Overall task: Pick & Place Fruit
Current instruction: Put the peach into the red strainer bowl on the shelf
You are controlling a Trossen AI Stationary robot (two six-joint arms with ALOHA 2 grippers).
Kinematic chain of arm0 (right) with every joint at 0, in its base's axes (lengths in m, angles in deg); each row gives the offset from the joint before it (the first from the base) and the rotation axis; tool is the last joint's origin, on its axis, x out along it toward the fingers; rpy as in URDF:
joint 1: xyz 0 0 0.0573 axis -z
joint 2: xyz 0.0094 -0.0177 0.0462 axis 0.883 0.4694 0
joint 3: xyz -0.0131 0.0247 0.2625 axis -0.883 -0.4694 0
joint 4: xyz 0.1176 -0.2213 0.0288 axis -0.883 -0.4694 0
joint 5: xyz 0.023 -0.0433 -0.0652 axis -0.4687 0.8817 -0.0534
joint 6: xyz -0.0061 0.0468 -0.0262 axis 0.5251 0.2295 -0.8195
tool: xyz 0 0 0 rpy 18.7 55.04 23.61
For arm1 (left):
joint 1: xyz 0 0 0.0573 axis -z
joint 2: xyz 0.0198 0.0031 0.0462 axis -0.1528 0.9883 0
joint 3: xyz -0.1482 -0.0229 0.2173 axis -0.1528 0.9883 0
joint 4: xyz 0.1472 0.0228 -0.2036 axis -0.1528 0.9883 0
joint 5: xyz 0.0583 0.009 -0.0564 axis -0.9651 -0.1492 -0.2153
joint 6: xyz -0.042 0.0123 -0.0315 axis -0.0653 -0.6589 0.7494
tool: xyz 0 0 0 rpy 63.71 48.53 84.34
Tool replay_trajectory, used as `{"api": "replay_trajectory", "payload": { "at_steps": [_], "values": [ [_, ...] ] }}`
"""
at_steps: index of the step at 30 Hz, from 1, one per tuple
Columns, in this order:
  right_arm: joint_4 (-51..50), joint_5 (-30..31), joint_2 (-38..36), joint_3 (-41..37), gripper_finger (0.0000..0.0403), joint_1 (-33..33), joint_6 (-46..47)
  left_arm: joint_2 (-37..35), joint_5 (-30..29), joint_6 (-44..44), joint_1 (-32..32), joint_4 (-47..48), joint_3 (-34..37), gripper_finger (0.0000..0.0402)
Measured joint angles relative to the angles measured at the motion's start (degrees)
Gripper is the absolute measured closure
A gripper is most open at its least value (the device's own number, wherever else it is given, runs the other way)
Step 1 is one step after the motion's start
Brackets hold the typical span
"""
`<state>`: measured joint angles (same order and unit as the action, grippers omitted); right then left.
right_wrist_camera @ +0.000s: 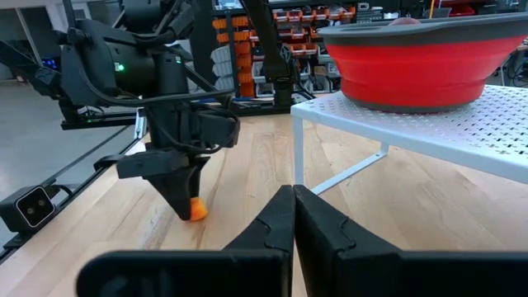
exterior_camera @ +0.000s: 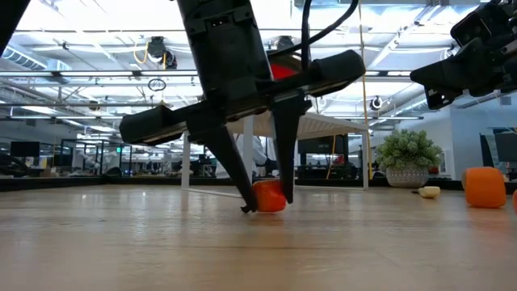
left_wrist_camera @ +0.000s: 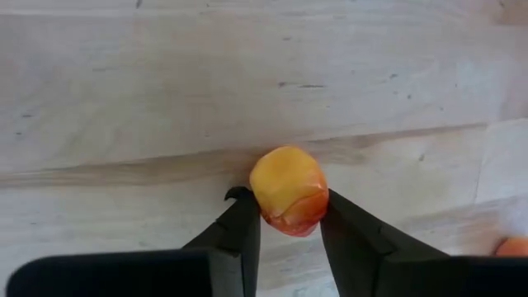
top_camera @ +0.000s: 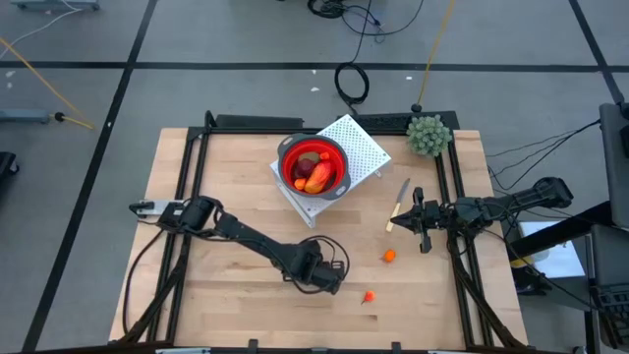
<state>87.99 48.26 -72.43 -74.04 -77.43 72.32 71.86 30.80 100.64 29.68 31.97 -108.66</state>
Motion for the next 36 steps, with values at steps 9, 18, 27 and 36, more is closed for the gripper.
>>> {"api": "replay_trajectory", "payload": {
  "at_steps": [9, 18, 27, 36],
  "values": [
    [0.0, 0.0, 0.0, -0.01, 0.0403, 0.0, 0.0, 0.0, -2.54, -9.72, 1.77, -8.89, 0.0, 0.028],
    [0.0, 0.0, 0.0, 0.0, 0.0403, 0.0, 0.0, 0.0, -10.51, -35.04, 2.98, -37.86, -0.02, 0.028],
    [0.0, -0.05, 0.0, -0.01, 0.0403, -0.01, 0.0, -0.09, -10.6, -62.89, 2.79, -63.16, -0.02, 0.0279],
    [0.0, -0.13, 0.0, 0.0, 0.0403, -0.01, 0.01, -0.09, -8.25, -75.27, 2.77, -74.53, -0.02, 0.0279]
  ]
}}
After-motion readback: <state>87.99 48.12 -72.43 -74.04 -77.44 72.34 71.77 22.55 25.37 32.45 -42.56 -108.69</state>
